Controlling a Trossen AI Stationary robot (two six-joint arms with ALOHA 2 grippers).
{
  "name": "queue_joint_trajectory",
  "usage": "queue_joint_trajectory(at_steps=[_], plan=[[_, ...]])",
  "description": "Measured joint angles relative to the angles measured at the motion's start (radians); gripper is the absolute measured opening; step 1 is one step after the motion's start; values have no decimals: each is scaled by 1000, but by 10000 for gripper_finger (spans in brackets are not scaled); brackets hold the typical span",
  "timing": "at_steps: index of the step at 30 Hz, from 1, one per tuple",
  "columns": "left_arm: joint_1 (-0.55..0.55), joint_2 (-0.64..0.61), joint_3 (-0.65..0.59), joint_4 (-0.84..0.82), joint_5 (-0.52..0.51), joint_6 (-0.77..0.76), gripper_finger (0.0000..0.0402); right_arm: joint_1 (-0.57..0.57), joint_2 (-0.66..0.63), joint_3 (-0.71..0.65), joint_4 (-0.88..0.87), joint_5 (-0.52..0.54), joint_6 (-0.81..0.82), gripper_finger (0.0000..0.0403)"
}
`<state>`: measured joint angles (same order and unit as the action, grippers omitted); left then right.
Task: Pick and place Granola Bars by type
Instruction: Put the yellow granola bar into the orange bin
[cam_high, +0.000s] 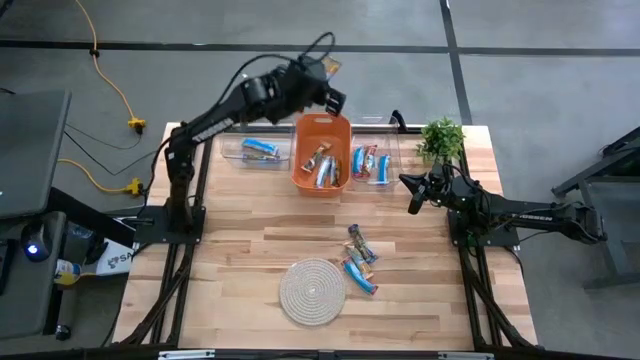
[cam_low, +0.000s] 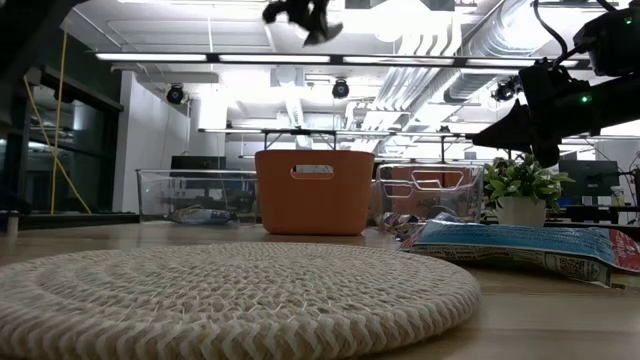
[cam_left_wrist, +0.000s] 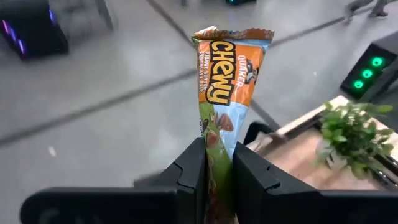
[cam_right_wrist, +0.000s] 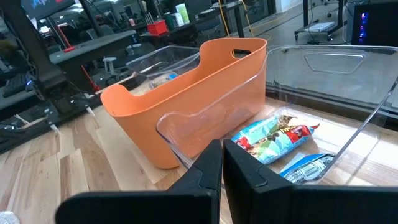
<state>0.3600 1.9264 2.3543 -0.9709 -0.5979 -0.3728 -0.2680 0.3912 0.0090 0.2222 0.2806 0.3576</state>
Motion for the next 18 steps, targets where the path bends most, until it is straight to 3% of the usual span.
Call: queue_joint_trajectory(at_steps=[10,18], plan=[[186,9,-141,-117,312,-129,56,0,0,0,0,0,0,0],[222,10,-380,-55,489,-208,56,0,0,0,0,0,0,0]])
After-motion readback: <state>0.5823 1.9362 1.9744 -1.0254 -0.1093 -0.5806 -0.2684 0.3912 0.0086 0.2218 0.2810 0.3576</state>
